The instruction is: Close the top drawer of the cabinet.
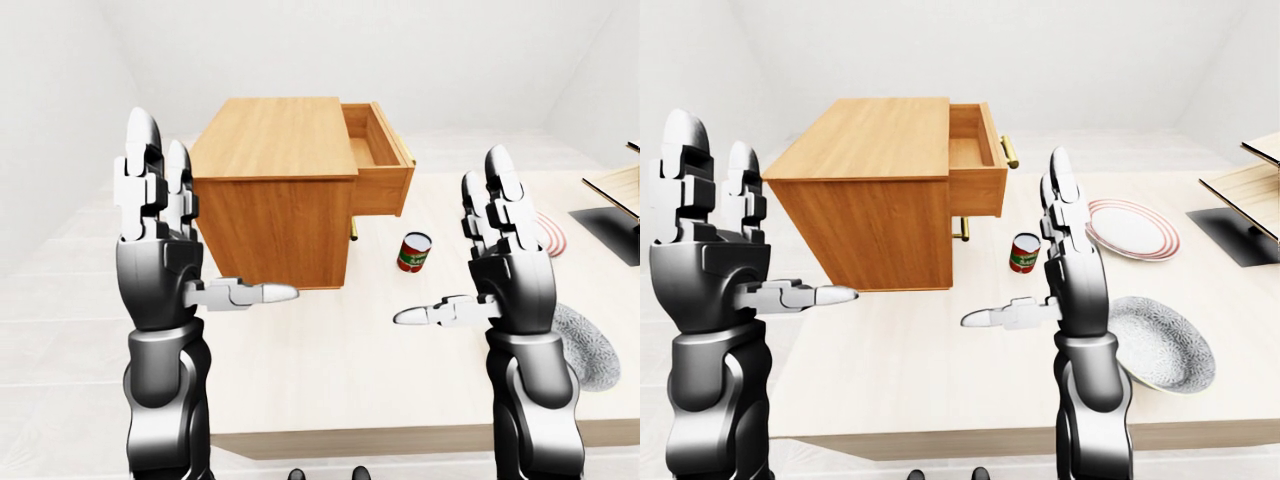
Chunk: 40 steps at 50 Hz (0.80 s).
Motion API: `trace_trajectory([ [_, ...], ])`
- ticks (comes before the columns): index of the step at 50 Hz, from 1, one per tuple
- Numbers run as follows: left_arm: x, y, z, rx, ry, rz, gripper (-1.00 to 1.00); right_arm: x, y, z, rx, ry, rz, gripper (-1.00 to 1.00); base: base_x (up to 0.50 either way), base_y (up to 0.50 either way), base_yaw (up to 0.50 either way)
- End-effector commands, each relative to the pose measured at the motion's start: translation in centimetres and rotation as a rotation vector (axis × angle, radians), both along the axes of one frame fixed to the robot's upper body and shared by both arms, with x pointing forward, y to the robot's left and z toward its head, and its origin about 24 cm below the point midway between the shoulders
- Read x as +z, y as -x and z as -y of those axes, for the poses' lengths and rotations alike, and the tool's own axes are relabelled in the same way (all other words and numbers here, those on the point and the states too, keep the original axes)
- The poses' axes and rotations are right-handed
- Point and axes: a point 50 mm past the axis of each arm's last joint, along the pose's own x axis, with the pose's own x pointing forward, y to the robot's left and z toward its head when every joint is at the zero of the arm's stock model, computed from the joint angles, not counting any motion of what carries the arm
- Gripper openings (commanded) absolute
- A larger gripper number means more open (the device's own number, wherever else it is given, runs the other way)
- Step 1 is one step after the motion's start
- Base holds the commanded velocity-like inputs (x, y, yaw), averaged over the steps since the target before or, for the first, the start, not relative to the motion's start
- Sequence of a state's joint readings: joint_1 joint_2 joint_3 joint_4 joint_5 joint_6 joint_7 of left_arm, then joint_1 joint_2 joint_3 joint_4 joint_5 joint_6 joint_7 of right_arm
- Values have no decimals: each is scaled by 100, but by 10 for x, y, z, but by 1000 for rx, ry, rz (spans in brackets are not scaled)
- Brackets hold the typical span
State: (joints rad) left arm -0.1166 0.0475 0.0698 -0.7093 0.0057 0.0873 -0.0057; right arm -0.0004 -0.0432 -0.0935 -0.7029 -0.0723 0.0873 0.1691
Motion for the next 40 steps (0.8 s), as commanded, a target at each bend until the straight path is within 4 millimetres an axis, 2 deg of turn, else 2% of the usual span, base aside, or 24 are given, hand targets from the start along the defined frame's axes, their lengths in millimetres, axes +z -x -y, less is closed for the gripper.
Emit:
trace_trajectory([
  [1, -2, 0, 3, -12, -2, -8, 100, -3, -3, 7, -40, -26, -14, 100, 0, -1, 0],
  [10, -2, 0, 4, -15, -2, -9, 100, 3, -2, 9, -40, -40, 20, 100, 0, 0, 0],
  [15, -1, 1, 4, -16, -1, -5, 100, -3, -2, 7, -29, -44, -12, 100, 8, -1, 0],
  [20, 3, -1, 0, -6, 10, 16, 100, -9, -2, 6, -7, -37, -43, 100, 43, -10, 0],
  [27, -1, -1, 0, -4, 13, -6, 100, -4, -1, 5, -4, -29, -22, 100, 50, -10, 0],
  [30, -1, -1, 0, -8, 12, -5, 100, -10, -3, 7, -21, -37, -49, 100, 47, -8, 0],
  [38, 0, 1, 0, -10, 14, 4, 100, -7, -3, 7, -29, -44, -31, 100, 2, 0, 0],
  [40, 1, 2, 1, -11, 15, 8, 100, -11, -7, 10, -50, -45, -52, 100, 0, 0, 0],
])
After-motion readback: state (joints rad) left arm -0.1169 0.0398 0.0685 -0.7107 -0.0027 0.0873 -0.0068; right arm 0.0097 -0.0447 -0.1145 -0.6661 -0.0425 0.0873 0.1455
